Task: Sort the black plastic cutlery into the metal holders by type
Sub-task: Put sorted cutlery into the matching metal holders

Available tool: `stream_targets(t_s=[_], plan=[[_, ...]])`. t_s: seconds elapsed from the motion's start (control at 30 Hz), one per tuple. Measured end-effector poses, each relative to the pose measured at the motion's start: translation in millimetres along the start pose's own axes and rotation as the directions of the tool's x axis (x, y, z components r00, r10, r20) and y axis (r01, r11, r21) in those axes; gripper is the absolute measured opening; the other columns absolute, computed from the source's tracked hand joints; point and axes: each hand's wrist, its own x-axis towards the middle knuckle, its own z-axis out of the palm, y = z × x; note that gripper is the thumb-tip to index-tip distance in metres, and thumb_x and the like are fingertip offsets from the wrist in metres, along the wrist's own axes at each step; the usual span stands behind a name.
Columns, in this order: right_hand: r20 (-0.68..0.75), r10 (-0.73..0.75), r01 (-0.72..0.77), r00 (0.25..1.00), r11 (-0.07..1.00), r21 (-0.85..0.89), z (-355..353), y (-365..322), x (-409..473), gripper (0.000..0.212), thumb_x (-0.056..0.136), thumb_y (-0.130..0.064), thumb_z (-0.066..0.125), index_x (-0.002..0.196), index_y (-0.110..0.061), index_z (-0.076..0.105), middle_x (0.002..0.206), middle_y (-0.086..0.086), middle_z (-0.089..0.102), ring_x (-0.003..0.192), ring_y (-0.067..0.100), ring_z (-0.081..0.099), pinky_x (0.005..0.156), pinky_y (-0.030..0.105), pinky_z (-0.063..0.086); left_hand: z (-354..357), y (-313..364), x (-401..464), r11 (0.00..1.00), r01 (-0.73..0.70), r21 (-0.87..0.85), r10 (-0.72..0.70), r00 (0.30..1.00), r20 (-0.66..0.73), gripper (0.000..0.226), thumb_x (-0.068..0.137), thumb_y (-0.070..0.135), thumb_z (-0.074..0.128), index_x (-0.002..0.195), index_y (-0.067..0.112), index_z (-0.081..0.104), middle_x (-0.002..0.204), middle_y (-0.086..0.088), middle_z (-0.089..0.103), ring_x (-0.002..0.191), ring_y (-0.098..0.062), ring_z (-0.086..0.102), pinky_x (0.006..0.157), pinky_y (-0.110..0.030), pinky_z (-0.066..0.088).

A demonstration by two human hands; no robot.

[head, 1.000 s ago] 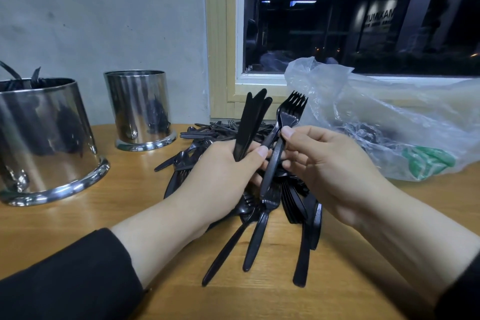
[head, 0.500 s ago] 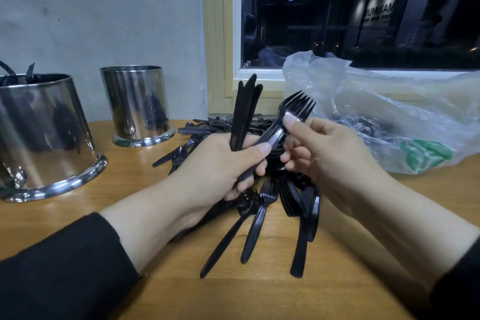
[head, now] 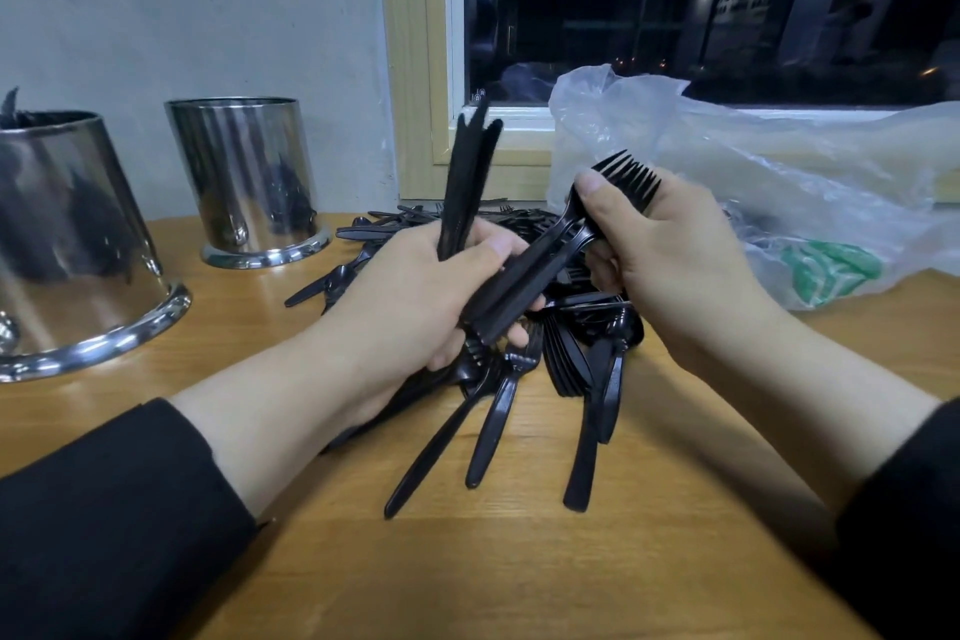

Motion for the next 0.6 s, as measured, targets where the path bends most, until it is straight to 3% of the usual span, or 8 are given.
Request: stream_targets(t_s=[0.07, 0.17, 0.3, 0.37, 0.5, 0.6], plan=[[-0.014, 0.002, -0.002, 1.000, 1.000, -0.029, -2.1, 2.8, 1.3, 0.041, 0.103, -0.034, 0.054, 0.081, -0.001, 0.049, 0.055, 0.001, 0.041, 0.052, 0.019, 0.040, 0.052, 0.034, 0.033, -1.5, 1.6, -0.4, 1.000, -0.014, -0.024, 0.015, 1.000, 0.021, 0.026, 0.108, 0.036, 0.047, 0.097, 0.017, 0.062, 0.092, -0.012, 0.078, 0.062, -0.034, 0.064, 0.038, -0.023, 0.029], [-0.013, 0.008, -0.009, 1.000, 1.000, -0.028, -4.8, 5.2, 2.5, 0.039, 0.102, -0.039, 0.055, 0.070, -0.019, 0.045, 0.052, -0.004, 0.037, 0.051, 0.018, 0.034, 0.055, 0.039, 0.029, -2.5, 5.2, -2.1, 0.996, -0.021, 0.087, 0.008, 0.989, 0.150, 0.038, 0.101, 0.049, 0.048, 0.085, 0.025, 0.071, 0.089, -0.013, 0.077, 0.051, -0.040, 0.037, 0.046, -0.028, 0.026], [0.085, -0.011, 0.015, 0.996, 0.999, -0.040, -2.5, 0.7, 0.3, 0.045, 0.103, -0.039, 0.055, 0.063, -0.023, 0.039, 0.049, -0.007, 0.035, 0.048, 0.017, 0.031, 0.053, 0.038, 0.027, 4.1, 6.4, -5.7, 0.980, 0.018, 0.198, -0.075, 0.955, 0.286, 0.035, 0.103, 0.042, 0.051, 0.089, 0.023, 0.078, 0.062, 0.005, 0.062, 0.042, -0.013, 0.038, 0.045, -0.028, 0.030], [0.116, -0.002, 0.008, 0.993, 0.998, -0.055, -4.2, -3.3, -0.8, 0.046, 0.104, -0.042, 0.051, 0.065, -0.019, 0.042, 0.050, -0.002, 0.040, 0.046, 0.017, 0.035, 0.051, 0.034, 0.030, 5.4, 3.9, -4.5, 0.983, 0.043, 0.177, -0.087, 0.964, 0.252, 0.034, 0.102, 0.040, 0.053, 0.087, 0.022, 0.079, 0.064, 0.002, 0.051, 0.047, -0.011, 0.037, 0.043, -0.024, 0.030], [0.126, 0.060, -0.019, 0.990, 0.952, -0.305, -27.3, -2.1, 3.7, 0.048, 0.102, -0.052, 0.043, 0.085, -0.012, 0.063, 0.057, 0.001, 0.054, 0.047, 0.010, 0.047, 0.049, 0.023, 0.038, 2.7, 1.2, -1.3, 0.996, 0.054, 0.073, -0.062, 0.991, 0.119, 0.033, 0.102, 0.036, 0.056, 0.086, 0.018, 0.078, 0.066, 0.001, 0.041, 0.051, -0.012, 0.029, 0.044, -0.026, 0.022], [0.374, 0.164, 0.075, 0.913, 0.832, -0.550, -53.2, 3.6, 7.1, 0.027, 0.098, -0.045, 0.056, 0.089, -0.023, 0.069, 0.064, -0.009, 0.061, 0.054, 0.002, 0.052, 0.058, 0.023, 0.042, 1.6, -0.7, 0.1, 0.999, 0.028, 0.041, -0.030, 0.998, 0.054, 0.034, 0.102, 0.038, 0.056, 0.085, 0.019, 0.079, 0.071, -0.001, 0.042, 0.051, -0.012, 0.029, 0.044, -0.027, 0.022]])
